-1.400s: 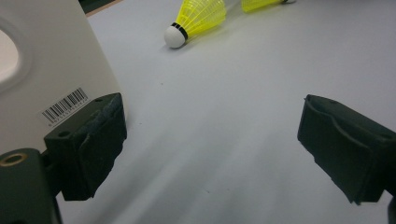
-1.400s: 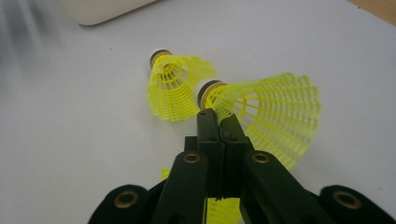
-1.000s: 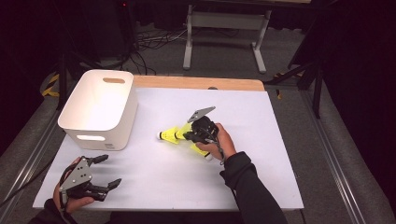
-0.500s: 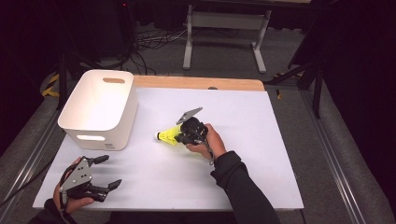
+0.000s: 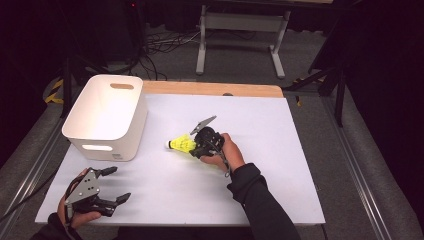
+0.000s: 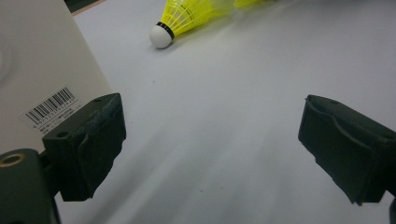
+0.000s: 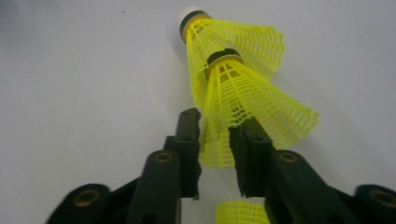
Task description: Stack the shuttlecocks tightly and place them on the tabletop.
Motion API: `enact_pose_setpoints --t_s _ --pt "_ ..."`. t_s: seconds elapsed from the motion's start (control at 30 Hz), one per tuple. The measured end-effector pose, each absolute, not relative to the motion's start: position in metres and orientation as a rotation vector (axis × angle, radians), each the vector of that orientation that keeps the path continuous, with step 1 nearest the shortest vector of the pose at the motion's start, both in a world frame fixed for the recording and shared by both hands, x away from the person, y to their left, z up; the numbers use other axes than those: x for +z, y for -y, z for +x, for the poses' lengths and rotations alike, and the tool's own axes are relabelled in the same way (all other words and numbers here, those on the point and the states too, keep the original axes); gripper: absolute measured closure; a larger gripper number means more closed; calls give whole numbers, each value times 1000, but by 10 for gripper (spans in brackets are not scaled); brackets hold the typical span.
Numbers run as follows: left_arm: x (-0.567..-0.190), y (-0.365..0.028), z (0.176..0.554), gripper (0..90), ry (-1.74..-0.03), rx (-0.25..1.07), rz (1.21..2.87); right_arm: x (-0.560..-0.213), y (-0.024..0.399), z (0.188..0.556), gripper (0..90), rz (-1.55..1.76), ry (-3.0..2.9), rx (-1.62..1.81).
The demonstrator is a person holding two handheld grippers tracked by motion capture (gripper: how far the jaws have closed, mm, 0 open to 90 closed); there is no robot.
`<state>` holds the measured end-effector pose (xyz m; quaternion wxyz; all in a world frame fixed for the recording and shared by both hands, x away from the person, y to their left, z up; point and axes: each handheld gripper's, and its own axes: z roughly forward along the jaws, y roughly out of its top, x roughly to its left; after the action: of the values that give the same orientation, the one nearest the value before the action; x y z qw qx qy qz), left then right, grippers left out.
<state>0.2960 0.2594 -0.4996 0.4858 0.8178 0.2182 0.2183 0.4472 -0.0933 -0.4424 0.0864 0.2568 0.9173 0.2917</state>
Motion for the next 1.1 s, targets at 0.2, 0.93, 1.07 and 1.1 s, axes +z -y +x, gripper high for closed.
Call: enact_pose_setpoints --t_s 0.2,0.93,1.07,1.1 --pt "-500 -259 296 86 -533 526 1993 -441 92 446 893 741 -2743 880" --pt "-500 -259 296 85 -516 527 2007 -445 83 445 810 682 -2755 849" --pt "-500 -258 296 85 -517 523 2008 -445 84 445 895 667 -2760 857" --pt "-500 -259 296 85 -517 523 2009 -445 83 445 899 655 -2762 850"
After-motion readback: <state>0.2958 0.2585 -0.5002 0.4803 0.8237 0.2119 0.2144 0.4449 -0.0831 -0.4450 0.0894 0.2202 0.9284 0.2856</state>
